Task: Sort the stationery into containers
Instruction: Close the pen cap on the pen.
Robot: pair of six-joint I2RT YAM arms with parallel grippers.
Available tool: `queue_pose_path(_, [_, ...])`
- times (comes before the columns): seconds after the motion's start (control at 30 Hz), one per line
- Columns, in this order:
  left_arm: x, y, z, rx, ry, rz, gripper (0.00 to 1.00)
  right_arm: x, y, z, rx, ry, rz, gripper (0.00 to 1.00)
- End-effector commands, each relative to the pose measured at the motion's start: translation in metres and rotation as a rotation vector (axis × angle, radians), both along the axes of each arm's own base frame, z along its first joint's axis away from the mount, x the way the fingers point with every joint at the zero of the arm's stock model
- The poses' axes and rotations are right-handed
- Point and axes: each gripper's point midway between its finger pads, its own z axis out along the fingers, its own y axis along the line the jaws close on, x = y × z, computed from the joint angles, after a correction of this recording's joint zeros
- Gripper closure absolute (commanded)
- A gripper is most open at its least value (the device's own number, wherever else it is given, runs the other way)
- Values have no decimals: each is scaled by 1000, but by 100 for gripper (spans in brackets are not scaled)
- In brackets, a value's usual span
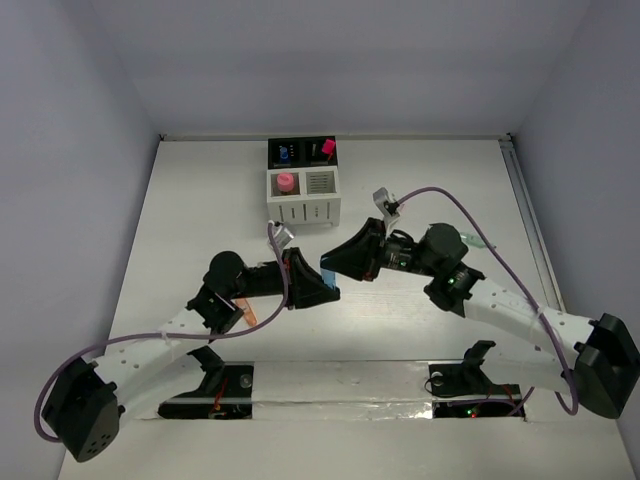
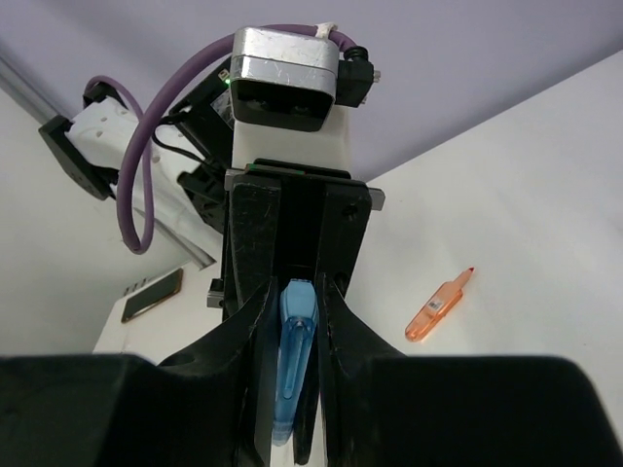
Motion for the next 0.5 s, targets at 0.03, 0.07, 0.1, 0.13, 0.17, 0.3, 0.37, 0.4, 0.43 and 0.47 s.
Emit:
queue_pose_path(0.03, [17, 21, 129, -295, -326, 219, 100, -39, -7, -106, -278, 160, 125, 100])
queue_pose_path(0.07, [21, 25, 132, -299, -333, 244, 100, -40, -8, -108, -282, 165, 125, 100])
queue_pose_path(0.1, [22, 26, 131, -295, -328, 249, 100, -41, -9, -111, -286, 168, 125, 100])
queue_pose_path(0.13, [25, 27, 130, -287, -323, 264, 100, -42, -11, -118, -298, 179, 121, 100])
queue_pose_path(0.17, [28, 29, 131, -285, -323, 274, 100, -43, -13, -121, -305, 186, 118, 100])
queue_pose_path(0.3, [37, 28, 131, -274, -315, 291, 100, -48, -15, -135, -321, 222, 132, 100])
queue_pose_path(0.37, [42, 26, 135, -273, -318, 290, 100, -52, -16, -143, -324, 252, 145, 100])
queue_pose_path(0.4, [44, 28, 143, -281, -330, 298, 100, -52, -16, -145, -319, 258, 146, 100])
queue_pose_path(0.43, [45, 27, 146, -284, -333, 293, 100, -53, -16, -149, -326, 271, 149, 100])
queue_pose_path(0.47, [46, 25, 148, -282, -335, 286, 100, -53, -17, -153, -331, 284, 147, 100])
